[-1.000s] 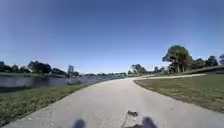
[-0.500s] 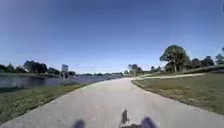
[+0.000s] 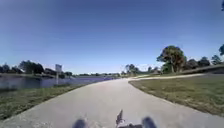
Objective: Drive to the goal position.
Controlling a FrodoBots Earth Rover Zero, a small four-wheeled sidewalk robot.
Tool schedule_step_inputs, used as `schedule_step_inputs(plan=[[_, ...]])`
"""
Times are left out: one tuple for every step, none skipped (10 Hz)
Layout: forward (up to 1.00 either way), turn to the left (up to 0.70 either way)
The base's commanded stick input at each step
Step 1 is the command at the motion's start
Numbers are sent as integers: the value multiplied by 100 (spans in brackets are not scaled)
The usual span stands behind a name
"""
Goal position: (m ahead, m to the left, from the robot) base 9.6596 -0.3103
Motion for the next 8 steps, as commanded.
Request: schedule_step_inputs(plan=[[85, 34], [85, 34], [85, 34], [85, 34], [85, 33], [85, 27], [85, 18], [85, 0]])
